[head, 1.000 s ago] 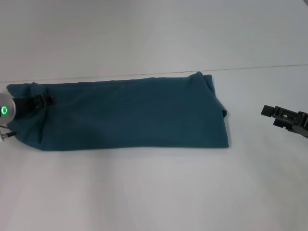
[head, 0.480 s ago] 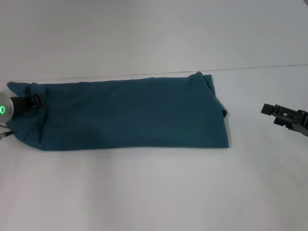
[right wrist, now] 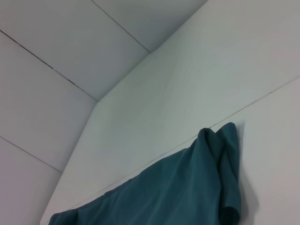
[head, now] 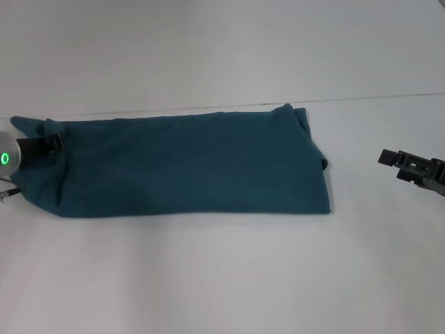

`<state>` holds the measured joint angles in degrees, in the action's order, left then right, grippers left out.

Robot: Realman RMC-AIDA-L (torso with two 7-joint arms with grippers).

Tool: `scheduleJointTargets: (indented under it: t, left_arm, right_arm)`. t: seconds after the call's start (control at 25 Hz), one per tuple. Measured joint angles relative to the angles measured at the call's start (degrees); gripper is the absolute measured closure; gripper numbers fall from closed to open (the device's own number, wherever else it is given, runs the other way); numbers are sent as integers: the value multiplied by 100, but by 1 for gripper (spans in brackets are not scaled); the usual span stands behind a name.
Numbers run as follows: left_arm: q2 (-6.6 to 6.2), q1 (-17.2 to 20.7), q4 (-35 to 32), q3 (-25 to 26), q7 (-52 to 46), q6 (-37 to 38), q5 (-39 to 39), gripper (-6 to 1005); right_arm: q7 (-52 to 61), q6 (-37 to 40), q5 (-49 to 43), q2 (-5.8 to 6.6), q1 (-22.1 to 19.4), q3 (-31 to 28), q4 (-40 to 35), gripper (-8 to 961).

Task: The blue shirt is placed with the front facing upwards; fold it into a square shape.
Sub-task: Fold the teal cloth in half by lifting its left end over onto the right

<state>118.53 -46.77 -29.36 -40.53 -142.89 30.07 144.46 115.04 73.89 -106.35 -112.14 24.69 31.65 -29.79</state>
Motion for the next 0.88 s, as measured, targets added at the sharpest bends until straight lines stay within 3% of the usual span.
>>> scheduleJointTargets:
  t: [0.16,0.28,0.6,0.88]
  left_arm:
    - [301,310,-743,-7,630,333,-429,984]
    - [398,478,-1131,-7,1206,788,-945,983]
    - [361,529,-1257,-8,1540,1237,-1444,979]
    - [197,451,-1270,-8,1244,1267,-1392,976]
  right_arm:
    - [2,0,0,1,-18,-31,0,4]
    - [7,1,0,4,-29,-41,0,4]
    - [15,-5,1,17,20,-45,-11,4]
    - [50,-7,16,30,20,-45,-42,5]
